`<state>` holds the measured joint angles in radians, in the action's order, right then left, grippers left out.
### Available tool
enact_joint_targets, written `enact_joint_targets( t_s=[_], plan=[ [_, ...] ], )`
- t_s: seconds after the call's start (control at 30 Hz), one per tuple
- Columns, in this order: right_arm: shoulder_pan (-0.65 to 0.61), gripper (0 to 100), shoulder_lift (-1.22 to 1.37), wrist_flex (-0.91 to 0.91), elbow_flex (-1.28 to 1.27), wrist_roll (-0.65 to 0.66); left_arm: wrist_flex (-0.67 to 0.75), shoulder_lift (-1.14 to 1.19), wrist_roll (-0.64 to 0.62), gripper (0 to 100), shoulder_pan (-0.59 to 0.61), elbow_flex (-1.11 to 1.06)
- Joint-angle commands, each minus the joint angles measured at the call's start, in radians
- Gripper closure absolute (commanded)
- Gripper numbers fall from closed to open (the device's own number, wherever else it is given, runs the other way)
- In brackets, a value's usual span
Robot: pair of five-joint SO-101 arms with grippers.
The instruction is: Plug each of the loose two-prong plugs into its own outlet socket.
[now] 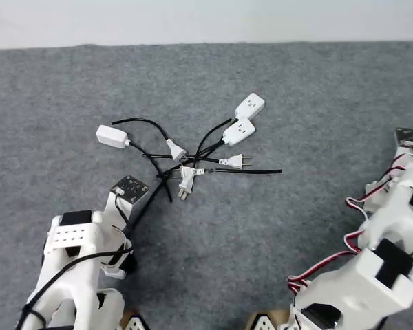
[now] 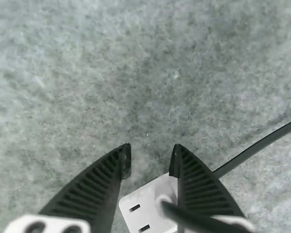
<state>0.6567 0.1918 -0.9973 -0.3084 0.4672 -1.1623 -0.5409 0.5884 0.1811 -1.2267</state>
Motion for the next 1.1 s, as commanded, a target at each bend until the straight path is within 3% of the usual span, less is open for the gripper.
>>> enact_joint_targets(
  t_s=[0.0,0.17,0.43,0.57,0.87,1.07],
  plan=[
    [0.01,85.9,-0.007,0.007,0.006,0.012,0.028,-0.014,-0.011,79,0.005,0.002],
    [0.01,85.9,-0.005,0.007,0.006,0.008,0.034,-0.02,-0.041,98,-0.044,0.048],
    [0.01,85.9,-0.013,-0.022,0.006,0.008,0.117,-0.014,-0.563,99,-0.161,0.214],
    [0.013,86.0,-0.015,-0.022,0.012,0.008,0.173,-0.014,-0.715,99,-0.198,0.248],
    [0.041,86.0,-0.136,-0.088,0.029,0.005,0.189,0.103,-0.838,98,-0.267,0.208],
    [0.039,86.0,-0.252,-0.116,0.023,-0.043,0.193,0.281,-0.839,80,-0.261,0.295]
  ],
)
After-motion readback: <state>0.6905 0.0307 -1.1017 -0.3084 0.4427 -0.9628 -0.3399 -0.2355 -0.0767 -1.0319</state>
